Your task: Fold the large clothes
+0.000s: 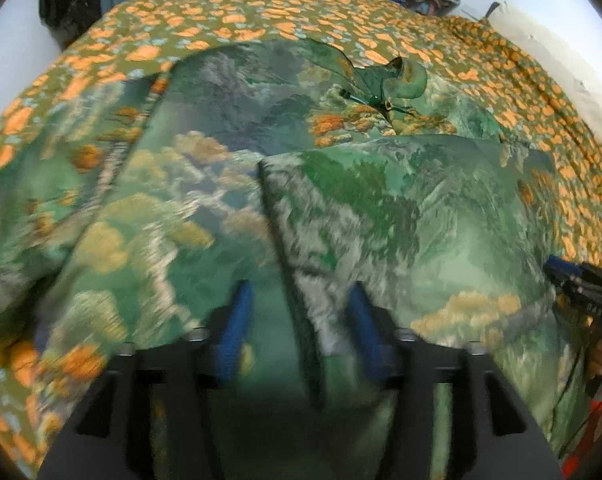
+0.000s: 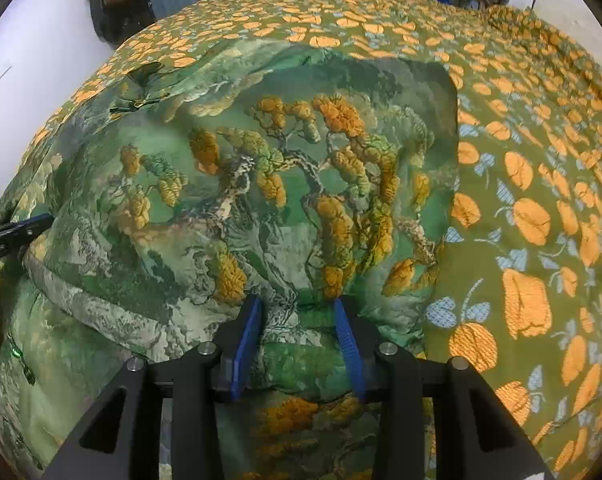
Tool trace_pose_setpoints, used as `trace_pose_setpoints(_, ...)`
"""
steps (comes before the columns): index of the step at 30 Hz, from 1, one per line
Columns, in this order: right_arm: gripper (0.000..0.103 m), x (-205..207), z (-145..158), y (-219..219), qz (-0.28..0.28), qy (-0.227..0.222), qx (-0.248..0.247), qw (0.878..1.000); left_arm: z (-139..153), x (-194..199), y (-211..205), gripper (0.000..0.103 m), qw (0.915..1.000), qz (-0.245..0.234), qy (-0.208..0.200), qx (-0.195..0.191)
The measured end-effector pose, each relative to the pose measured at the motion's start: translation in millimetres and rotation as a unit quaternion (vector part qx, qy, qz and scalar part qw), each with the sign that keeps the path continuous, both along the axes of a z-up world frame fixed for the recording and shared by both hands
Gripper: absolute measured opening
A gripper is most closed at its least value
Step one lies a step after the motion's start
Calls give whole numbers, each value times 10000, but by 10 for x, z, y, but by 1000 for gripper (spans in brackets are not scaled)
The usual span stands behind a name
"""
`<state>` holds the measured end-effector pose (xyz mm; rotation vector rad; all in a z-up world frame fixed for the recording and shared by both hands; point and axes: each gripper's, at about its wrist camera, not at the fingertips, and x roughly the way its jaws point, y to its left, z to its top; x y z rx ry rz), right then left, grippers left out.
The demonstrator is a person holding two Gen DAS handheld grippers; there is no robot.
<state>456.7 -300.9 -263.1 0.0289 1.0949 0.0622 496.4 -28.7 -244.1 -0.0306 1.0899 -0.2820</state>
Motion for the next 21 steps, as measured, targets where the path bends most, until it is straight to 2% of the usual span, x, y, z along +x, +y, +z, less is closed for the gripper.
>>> trace_pose_setpoints(2, 40, -99, 107, 19, -66, -227, -116, 9997, 128, -165, 110, 80, 9999, -11, -117, 97)
trace_pose_setpoints(4, 43, -216, 227, 41, -182, -398, -241, 9987, 247, -379, 297, 83, 9997, -67, -168, 143)
trace_pose_setpoints(6, 73, -367, 350, 79, -259, -493, -123, 9984, 323, -562, 501, 84, 9994, -80, -194, 292)
trace_pose_setpoints(10, 75, -793, 652, 276, -169, -860, 330, 9956, 487, -887, 1027, 87, 9964, 214, -364, 741)
trace_pose_setpoints(13, 75, -1110, 814, 466, -18, -1153, 418, 9924, 596, -1012, 1545, 90, 9929, 750, -512, 768)
trace_pose_setpoints(15, 75, -1297, 901, 614, 103, -1305, 519, 9900, 631, -1029, 2037, 94, 9880, 1395, -508, 419)
trace_pose_setpoints(17, 75, -1460, 932, 765, 230, -1401, 475, 9887, 564, -999, 2507, 94, 9767, 2109, -360, -131)
trace_pose_setpoints(19, 75, -1552, 930, 910, 302, -1418, 377, 9887, 405, -977, 2985, 94, 9548, 2834, -162, -883)
trace_pose_setpoints(20, 75, -1590, 917, 968, 319, -1393, 359, 9891, 340, -963, 3124, 94, 9456, 3046, -85, -1137)
trace_pose_setpoints(21, 75, -1608, 906, 1004, 334, -1355, 386, 9895, 233, -940, 3295, 94, 9326, 3309, 16, -1438)
